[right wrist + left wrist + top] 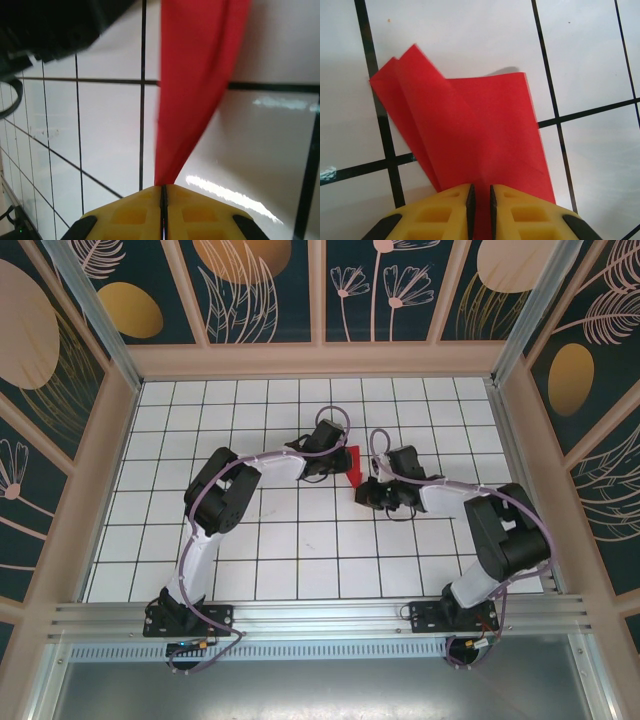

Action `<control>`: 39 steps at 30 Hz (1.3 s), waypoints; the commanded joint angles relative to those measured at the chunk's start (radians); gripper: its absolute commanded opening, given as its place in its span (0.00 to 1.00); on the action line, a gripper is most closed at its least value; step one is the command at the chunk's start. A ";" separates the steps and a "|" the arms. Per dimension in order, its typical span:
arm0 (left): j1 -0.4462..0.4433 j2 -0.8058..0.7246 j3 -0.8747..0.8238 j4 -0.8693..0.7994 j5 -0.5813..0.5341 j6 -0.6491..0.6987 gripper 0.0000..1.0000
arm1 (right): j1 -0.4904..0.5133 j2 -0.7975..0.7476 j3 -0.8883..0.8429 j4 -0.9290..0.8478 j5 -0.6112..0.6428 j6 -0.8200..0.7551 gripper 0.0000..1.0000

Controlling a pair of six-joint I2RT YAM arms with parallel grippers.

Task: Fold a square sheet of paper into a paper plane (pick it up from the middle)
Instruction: Fold the wing for the fifth time at the center of the table.

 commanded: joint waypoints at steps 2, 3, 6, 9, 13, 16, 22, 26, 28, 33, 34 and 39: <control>0.004 0.046 -0.015 -0.078 -0.017 0.006 0.21 | 0.000 0.089 0.070 0.095 0.040 0.028 0.12; 0.003 0.045 -0.015 -0.079 -0.017 0.005 0.21 | 0.001 0.106 0.076 0.100 0.042 0.029 0.12; 0.003 0.042 -0.015 -0.079 -0.019 0.006 0.21 | -0.007 0.132 0.083 0.106 0.046 0.039 0.12; 0.003 0.035 -0.018 -0.081 -0.023 0.007 0.21 | -0.010 0.079 0.068 0.095 0.069 0.038 0.12; 0.004 0.027 -0.019 -0.080 -0.025 0.008 0.21 | -0.017 -0.053 0.046 0.029 0.135 0.019 0.18; 0.003 0.026 -0.021 -0.078 -0.026 0.008 0.21 | -0.024 -0.129 0.021 -0.002 0.186 0.015 0.23; 0.004 0.025 -0.022 -0.078 -0.025 0.008 0.21 | -0.025 -0.082 0.064 0.022 0.093 -0.006 0.23; 0.003 0.025 -0.020 -0.078 -0.023 0.008 0.21 | -0.026 0.036 0.128 0.021 0.031 -0.022 0.18; 0.003 0.025 -0.020 -0.079 -0.023 0.007 0.21 | -0.026 0.082 0.147 0.026 0.018 -0.029 0.17; 0.003 0.022 -0.016 -0.082 -0.026 0.009 0.21 | -0.026 0.159 0.171 -0.021 0.027 -0.049 0.16; 0.003 0.023 -0.016 -0.084 -0.026 0.009 0.21 | -0.026 0.165 0.165 -0.031 0.035 -0.053 0.16; 0.004 0.023 -0.013 -0.085 -0.030 0.011 0.21 | -0.026 0.160 0.094 -0.090 0.026 -0.068 0.16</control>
